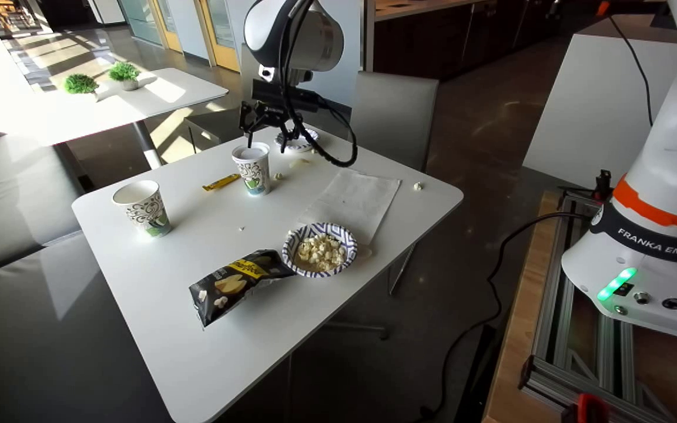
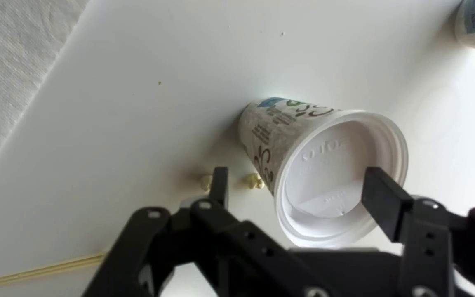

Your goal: Move the paper cup on the right to the left and then move the yellow sachet closer to the center

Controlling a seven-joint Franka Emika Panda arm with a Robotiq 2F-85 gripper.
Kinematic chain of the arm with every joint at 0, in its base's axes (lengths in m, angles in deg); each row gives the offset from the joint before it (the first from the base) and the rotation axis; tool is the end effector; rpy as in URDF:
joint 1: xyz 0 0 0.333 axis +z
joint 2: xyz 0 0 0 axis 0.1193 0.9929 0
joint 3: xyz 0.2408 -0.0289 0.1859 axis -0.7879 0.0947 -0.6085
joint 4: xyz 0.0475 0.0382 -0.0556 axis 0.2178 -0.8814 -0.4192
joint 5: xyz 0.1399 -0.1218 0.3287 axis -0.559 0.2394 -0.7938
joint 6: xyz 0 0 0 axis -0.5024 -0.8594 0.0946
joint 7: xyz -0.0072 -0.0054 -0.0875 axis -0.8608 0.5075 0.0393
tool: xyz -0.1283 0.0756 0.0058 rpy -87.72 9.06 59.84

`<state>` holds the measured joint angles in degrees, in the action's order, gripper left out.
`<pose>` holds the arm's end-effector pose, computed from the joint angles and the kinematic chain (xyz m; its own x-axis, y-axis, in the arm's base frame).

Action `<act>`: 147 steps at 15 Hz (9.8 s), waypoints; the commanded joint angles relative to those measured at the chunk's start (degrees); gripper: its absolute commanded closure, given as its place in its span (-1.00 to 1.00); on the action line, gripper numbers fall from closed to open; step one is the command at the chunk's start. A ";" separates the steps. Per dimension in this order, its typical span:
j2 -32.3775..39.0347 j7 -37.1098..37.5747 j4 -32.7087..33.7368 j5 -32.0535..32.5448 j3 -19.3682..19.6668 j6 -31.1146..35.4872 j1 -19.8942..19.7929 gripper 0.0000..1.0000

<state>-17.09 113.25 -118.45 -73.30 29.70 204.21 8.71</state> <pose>0.6832 0.0466 0.2092 0.7593 -0.6486 0.0531 -0.5993 -0.7287 -0.3313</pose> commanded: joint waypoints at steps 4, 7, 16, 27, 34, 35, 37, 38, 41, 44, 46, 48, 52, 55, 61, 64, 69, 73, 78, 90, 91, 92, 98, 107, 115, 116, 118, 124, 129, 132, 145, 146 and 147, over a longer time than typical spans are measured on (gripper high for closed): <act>3.09 -0.34 3.84 -3.17 -0.54 -0.45 -1.54 0.27; 3.59 -0.25 4.40 -3.17 -0.43 -0.74 -1.66 0.47; 4.86 -0.48 5.32 -3.72 -1.14 -2.23 -2.20 1.00; -7.36 -12.04 -1.93 -8.45 -7.62 -8.45 -3.90 0.97; -13.78 -22.79 -7.35 -7.71 -11.94 -10.29 1.17 0.97; -13.63 -22.96 -7.44 -7.60 -12.33 -10.07 2.19 0.97; -12.77 -22.18 -7.69 -5.70 -12.06 -7.26 4.84 0.97; -12.33 -21.84 -7.93 -4.92 -11.96 -5.94 5.91 0.97; -9.42 -20.43 -7.22 -2.78 -11.16 -0.49 8.46 0.97; -6.67 -19.44 -7.13 0.92 -9.74 2.90 9.88 0.97; -4.72 -19.71 -6.87 2.68 -9.24 4.60 9.95 0.97; -3.04 -19.28 -6.16 3.77 -8.77 5.15 9.91 0.97; -0.45 -18.84 -4.42 4.34 -8.62 1.92 9.37 0.97; -0.06 -19.46 -3.35 3.60 -9.50 0.62 8.63 0.24; -7.38 -20.14 -3.32 -1.19 -11.93 -8.44 4.85 -0.69; -9.70 -14.71 -1.59 -1.89 -8.50 -10.53 4.48 -1.00; -6.41 -1.17 3.07 1.50 -1.16 -9.37 5.49 -0.99; 0.21 11.46 9.14 3.95 3.41 -7.17 7.75 -1.00; -0.44 9.54 8.16 3.29 2.14 -7.49 6.46 -1.00; 21.09 -10.27 31.86 12.57 0.29 -9.41 8.51 -1.00; 22.89 -11.48 34.64 14.11 0.77 -9.00 8.71 -1.00; 25.19 -13.35 37.58 15.21 0.72 -7.94 8.43 -1.00; 37.49 -18.24 54.28 17.74 0.82 2.30 7.57 -0.91; 50.45 -12.92 67.81 17.71 7.64 6.20 8.55 0.55; 46.78 -14.38 68.59 17.76 7.52 -9.51 8.87 1.00; 47.12 -14.93 69.37 17.90 7.76 -9.44 8.79 1.00; 48.51 -13.74 70.12 17.96 8.34 -8.82 9.44 1.00; 49.95 -13.81 70.42 17.91 8.35 -12.77 10.37 1.00; 49.21 -12.37 70.04 18.00 9.51 -14.93 11.50 1.00; 47.10 -9.11 68.71 17.68 10.34 -23.10 12.28 1.00; 43.88 -0.58 70.02 12.68 6.44 -42.92 10.09 0.48; 43.57 -2.78 70.94 12.20 5.79 -41.10 9.59 0.44; 41.05 -5.94 71.54 11.40 5.00 -40.94 7.73 0.32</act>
<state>27.07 112.47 -48.52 -59.17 37.40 161.92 19.75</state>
